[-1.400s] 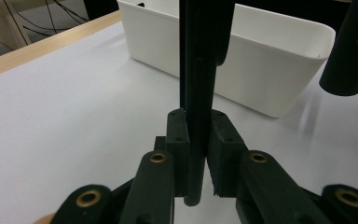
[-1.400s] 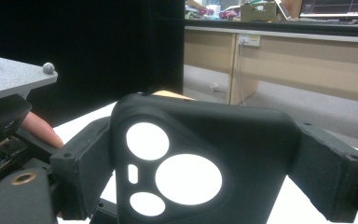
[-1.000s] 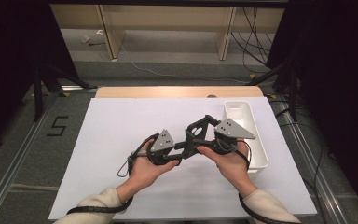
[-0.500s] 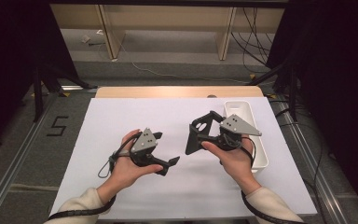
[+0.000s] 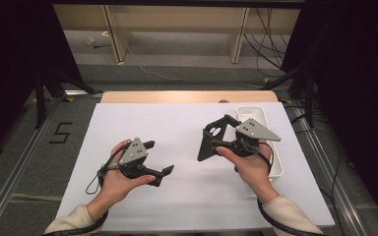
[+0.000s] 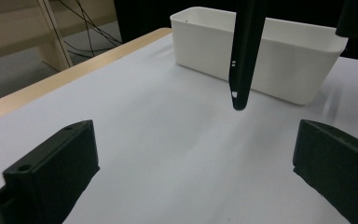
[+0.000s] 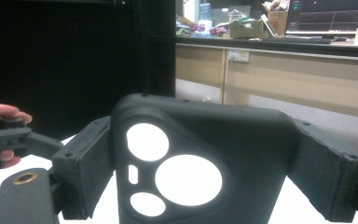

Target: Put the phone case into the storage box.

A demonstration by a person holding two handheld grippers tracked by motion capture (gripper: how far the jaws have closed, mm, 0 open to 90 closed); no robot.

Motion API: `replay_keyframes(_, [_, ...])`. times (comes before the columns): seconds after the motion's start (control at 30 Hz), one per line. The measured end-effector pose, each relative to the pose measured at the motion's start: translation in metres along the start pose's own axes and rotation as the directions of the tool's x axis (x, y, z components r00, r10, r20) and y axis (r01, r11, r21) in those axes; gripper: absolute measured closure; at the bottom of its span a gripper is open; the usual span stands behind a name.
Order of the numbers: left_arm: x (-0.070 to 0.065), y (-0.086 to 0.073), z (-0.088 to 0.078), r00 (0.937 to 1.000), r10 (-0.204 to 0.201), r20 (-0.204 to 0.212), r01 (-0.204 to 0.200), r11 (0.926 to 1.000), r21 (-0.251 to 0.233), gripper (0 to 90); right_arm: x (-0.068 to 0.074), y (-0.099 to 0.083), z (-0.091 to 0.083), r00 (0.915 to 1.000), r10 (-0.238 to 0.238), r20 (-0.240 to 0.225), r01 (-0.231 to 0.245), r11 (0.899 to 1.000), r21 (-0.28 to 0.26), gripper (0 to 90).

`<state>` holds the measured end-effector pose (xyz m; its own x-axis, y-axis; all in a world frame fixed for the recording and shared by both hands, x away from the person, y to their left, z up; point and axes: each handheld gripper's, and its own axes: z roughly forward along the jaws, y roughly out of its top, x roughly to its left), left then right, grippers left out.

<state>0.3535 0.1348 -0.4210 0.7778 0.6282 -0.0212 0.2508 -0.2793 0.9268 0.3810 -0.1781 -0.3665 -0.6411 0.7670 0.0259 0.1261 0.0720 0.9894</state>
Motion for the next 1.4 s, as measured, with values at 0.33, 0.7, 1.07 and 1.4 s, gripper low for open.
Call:
replay_keyframes(0.33, [0.007,-0.012,-0.016,0.9988,-0.016,-0.046,0.016,0.9998,0.010,0.0,-0.005,0.003,-0.002,0.9999,0.005,0.011,-0.005,1.000,-0.006,15.4])
replay_keyframes(0.7, [0.009,-0.018,-0.027,0.9972,-0.022,-0.071,0.023,0.9996,0.014,0.0,-0.009,0.005,-0.002,0.9998,0.005,0.017,-0.005,1.000,-0.001,15.4])
replay_keyframes(1.07, [0.009,-0.019,-0.025,0.9968,-0.026,-0.075,0.027,0.9995,0.013,0.0,-0.014,0.009,-0.004,0.9996,0.006,0.027,-0.006,1.000,-0.002,15.4])
replay_keyframes(1.4, [0.009,-0.019,-0.025,0.9966,-0.026,-0.078,0.027,0.9995,0.013,0.0,-0.019,0.012,-0.006,0.9989,0.013,0.045,-0.012,1.000,-0.009,15.4])
